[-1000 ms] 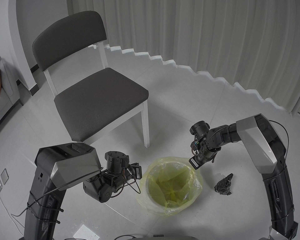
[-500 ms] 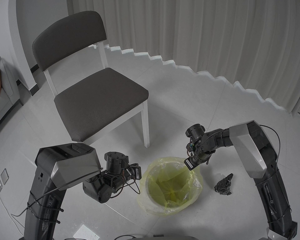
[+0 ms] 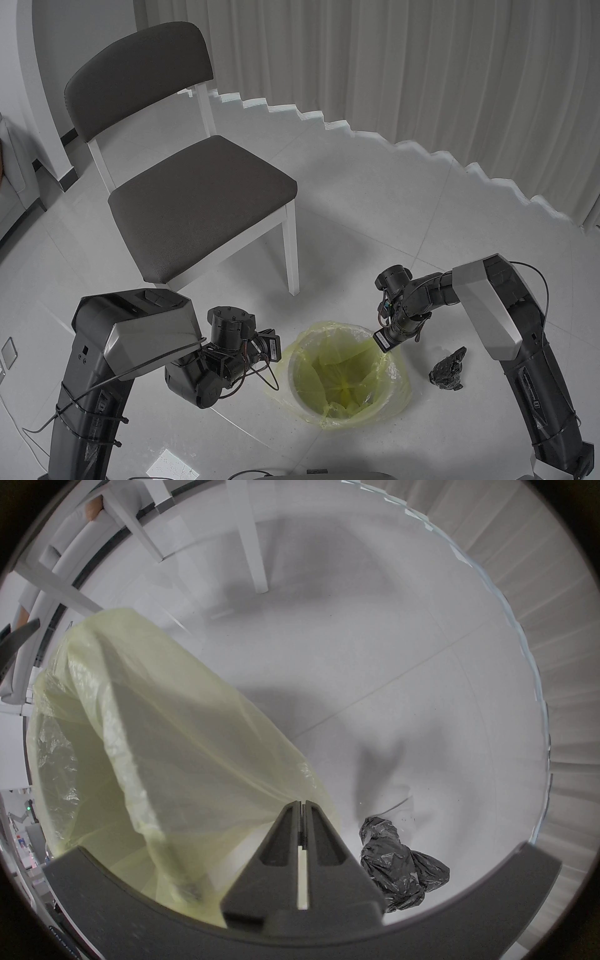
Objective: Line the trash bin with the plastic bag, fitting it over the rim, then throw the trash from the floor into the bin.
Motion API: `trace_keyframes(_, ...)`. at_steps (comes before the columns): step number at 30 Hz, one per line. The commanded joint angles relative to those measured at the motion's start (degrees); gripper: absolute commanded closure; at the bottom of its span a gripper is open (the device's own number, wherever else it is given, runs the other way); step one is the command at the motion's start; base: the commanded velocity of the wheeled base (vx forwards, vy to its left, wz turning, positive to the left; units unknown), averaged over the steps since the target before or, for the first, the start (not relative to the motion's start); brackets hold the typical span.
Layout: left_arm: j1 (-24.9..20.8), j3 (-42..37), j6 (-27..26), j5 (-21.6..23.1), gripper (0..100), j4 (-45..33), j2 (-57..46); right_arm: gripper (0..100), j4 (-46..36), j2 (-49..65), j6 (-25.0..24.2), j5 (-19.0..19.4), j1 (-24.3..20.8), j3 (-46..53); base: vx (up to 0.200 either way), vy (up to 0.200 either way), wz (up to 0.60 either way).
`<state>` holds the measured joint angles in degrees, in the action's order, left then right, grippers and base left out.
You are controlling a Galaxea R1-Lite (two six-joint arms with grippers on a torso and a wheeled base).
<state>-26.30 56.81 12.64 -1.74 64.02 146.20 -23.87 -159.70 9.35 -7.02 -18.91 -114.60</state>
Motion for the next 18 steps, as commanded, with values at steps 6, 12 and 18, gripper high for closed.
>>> trace_keyframes(6, 0.3, 0.0, 0.0, 0.0, 100, 0.2, 0.3, 100, -0.8, 5.5, -1.1, 2.7, 2.5, 0.0, 0.0, 0.0, 0.0)
trace_keyframes(12, 0.4, -0.5, 0.0, 0.0, 100, 0.3, 0.0, 100, -6.1, 7.8, -0.6, 2.8, 7.2, 0.0, 0.0, 0.0, 0.0)
trace_keyframes(18, 0.1, -1.9, -0.1, 0.1, 100, 0.6, -0.9, 100, -5.5, 5.9, -0.5, 2.7, 11.3, 0.0, 0.0, 0.0, 0.0)
